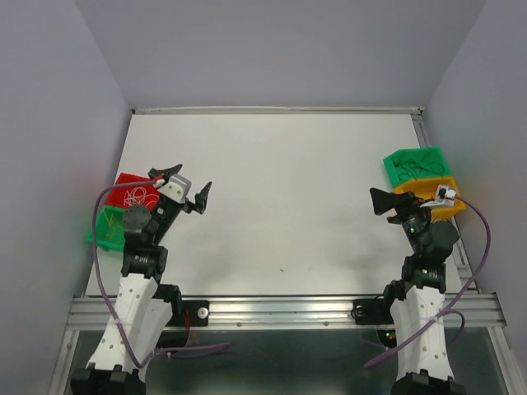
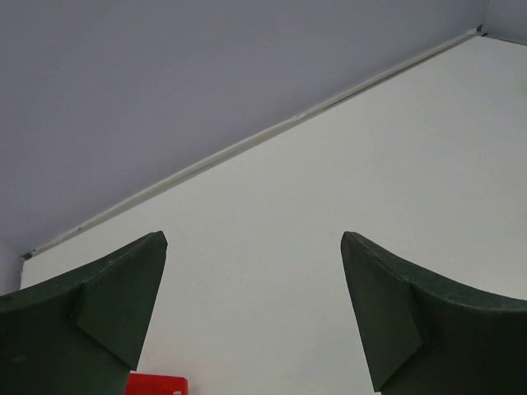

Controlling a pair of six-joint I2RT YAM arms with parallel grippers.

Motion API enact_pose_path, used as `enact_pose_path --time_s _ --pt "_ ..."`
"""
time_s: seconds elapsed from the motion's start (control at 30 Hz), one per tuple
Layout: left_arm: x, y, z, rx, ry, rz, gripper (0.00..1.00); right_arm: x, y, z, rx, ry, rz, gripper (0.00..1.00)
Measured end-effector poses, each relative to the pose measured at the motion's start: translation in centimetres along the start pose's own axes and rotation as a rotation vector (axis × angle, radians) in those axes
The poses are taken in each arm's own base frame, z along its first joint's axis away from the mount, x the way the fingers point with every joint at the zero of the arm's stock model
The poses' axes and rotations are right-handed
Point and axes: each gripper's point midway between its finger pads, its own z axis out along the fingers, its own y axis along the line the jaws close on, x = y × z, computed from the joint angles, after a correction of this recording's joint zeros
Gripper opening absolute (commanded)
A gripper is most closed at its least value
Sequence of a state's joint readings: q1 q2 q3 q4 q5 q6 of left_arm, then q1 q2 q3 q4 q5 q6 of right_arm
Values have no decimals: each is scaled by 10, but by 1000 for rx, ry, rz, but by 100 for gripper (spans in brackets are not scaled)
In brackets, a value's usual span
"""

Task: Untangle the cables

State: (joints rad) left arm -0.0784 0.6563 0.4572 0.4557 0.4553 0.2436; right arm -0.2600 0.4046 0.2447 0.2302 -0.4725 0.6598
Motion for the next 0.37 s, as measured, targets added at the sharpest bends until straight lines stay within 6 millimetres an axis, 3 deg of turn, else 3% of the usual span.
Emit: enact_pose_path --time_s 0.17,0.37 --pt "3 -13 -26 13 -49 91 99 1 5 0 -32 4 -9 100" --pt "-6 -18 -33 28 -93 162 99 9 2 -2 -37 20 -4 100"
